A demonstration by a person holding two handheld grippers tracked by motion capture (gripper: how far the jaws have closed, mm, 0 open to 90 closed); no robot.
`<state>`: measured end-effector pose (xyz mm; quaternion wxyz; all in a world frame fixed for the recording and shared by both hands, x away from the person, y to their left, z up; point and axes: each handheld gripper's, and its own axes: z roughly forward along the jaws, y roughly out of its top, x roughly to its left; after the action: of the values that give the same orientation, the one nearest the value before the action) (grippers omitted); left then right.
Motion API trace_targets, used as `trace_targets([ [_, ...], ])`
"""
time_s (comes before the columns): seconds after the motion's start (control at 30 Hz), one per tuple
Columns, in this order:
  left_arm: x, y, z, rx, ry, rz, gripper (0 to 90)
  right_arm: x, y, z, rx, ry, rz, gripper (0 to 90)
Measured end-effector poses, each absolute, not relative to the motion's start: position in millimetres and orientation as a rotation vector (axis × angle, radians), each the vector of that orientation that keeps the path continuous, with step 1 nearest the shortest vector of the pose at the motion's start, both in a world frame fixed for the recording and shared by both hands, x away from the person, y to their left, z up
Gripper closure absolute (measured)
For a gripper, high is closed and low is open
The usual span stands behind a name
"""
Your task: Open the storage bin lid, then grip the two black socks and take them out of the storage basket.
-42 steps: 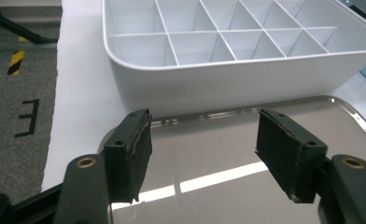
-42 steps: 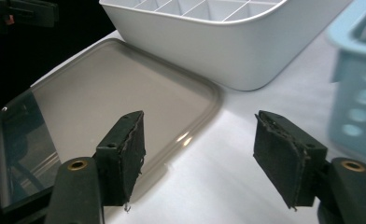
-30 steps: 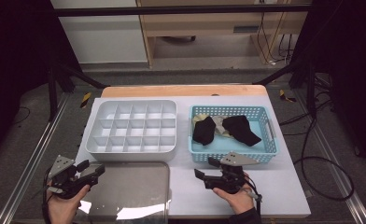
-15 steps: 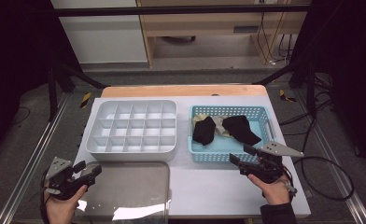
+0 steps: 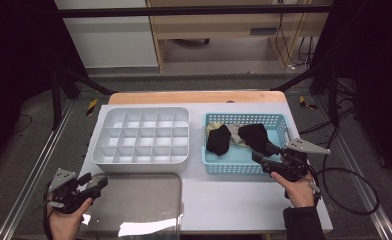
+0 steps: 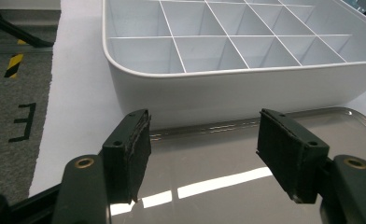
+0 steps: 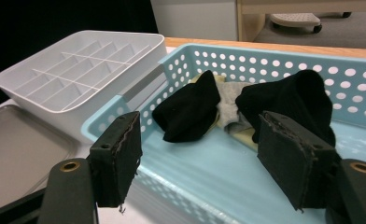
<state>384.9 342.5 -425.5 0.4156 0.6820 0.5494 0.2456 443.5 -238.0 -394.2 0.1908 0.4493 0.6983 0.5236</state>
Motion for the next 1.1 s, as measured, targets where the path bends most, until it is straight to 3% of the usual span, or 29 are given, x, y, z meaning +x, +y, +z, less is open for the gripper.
trace_targets([
  [1.1, 382.4, 351.9, -429.0, 1.668, 1.368, 0.619, 39.2, 508.7, -250.7, -380.0, 1.271, 1.969, 1.377, 28.2],
])
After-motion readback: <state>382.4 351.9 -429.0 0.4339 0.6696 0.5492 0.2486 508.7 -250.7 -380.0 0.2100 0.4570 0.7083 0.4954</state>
